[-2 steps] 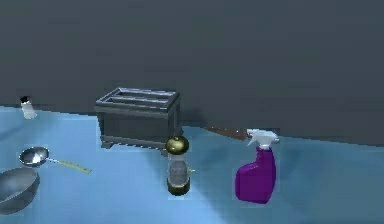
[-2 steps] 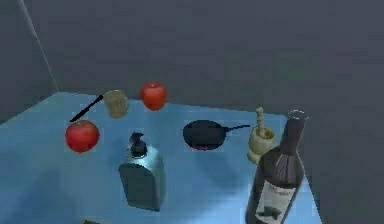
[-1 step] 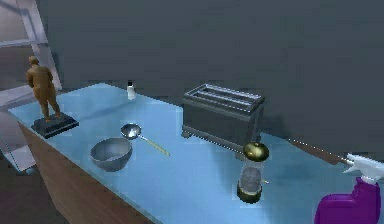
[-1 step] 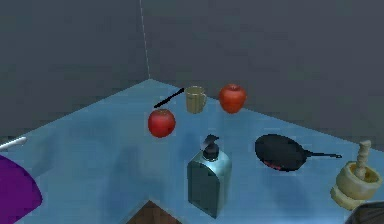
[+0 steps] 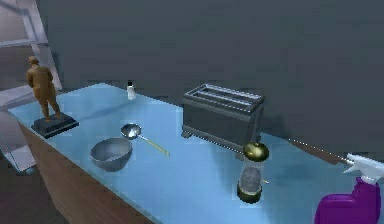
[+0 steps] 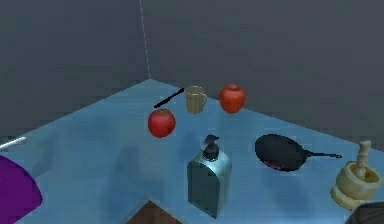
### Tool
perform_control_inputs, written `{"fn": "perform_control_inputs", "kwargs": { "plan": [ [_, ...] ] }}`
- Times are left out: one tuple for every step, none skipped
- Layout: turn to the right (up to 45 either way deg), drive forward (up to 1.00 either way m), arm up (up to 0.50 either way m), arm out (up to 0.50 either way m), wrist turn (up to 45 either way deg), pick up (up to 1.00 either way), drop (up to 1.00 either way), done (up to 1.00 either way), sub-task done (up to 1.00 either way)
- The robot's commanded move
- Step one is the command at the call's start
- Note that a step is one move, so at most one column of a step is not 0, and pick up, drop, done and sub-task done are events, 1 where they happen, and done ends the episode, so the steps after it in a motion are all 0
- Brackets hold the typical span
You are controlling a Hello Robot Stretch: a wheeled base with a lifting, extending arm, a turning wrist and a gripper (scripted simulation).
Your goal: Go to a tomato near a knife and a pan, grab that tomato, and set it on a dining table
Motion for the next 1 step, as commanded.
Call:
{"fn": "perform_control_inputs", "kwargs": {
  "plan": [
    [0.0,0.0,0.38,0.0,0.0,0.0,0.0,0.0,0.0]
  ]
}}
